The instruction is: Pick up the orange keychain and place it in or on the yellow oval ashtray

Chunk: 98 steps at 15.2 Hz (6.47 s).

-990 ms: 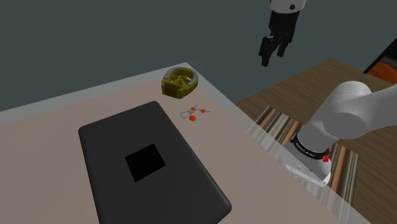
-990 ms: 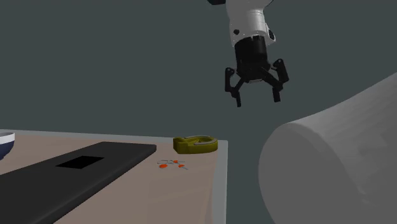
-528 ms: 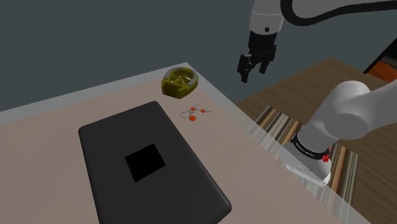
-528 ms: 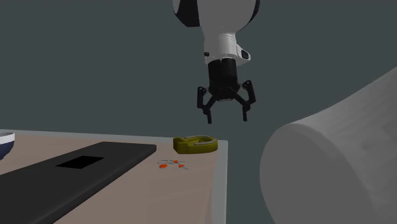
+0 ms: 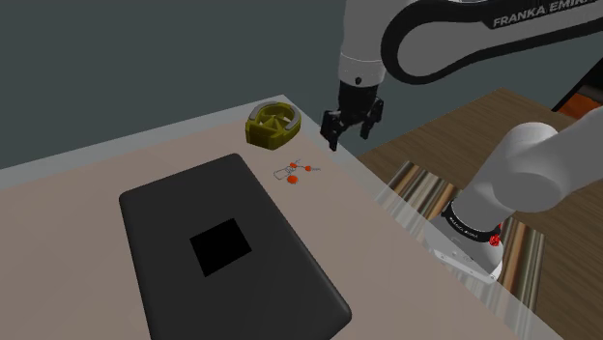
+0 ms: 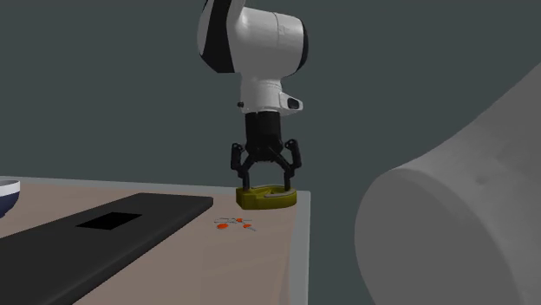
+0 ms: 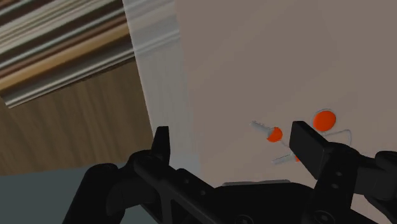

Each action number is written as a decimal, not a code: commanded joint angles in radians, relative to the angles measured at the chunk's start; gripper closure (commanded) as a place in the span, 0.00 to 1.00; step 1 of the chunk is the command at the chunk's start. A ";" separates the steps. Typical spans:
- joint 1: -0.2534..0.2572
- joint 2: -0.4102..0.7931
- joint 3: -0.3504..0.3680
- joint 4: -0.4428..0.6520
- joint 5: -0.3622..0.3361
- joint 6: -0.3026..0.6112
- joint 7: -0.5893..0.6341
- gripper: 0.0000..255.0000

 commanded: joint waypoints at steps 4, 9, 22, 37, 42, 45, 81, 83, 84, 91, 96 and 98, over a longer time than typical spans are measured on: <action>-0.015 0.171 0.093 0.061 -0.002 0.145 0.147 0.00; -0.032 0.363 0.176 0.154 -0.072 0.267 0.322 0.00; -0.034 0.493 0.199 0.143 -0.153 0.401 0.411 0.00; -0.034 0.482 0.198 0.147 -0.145 0.387 0.406 1.00; -0.033 0.433 0.194 0.175 -0.113 0.318 0.382 1.00; -0.032 0.406 0.190 0.194 -0.097 0.276 0.370 1.00; -0.136 0.761 0.055 0.744 -0.283 0.039 0.211 1.00; -0.135 0.769 0.053 0.727 -0.287 0.064 0.214 1.00; -0.135 0.773 0.052 0.719 -0.290 0.076 0.215 1.00; -0.132 0.801 0.047 0.677 -0.305 0.143 0.225 1.00; -0.132 0.801 0.047 0.677 -0.305 0.143 0.225 1.00; -0.132 0.801 0.047 0.677 -0.305 0.143 0.225 1.00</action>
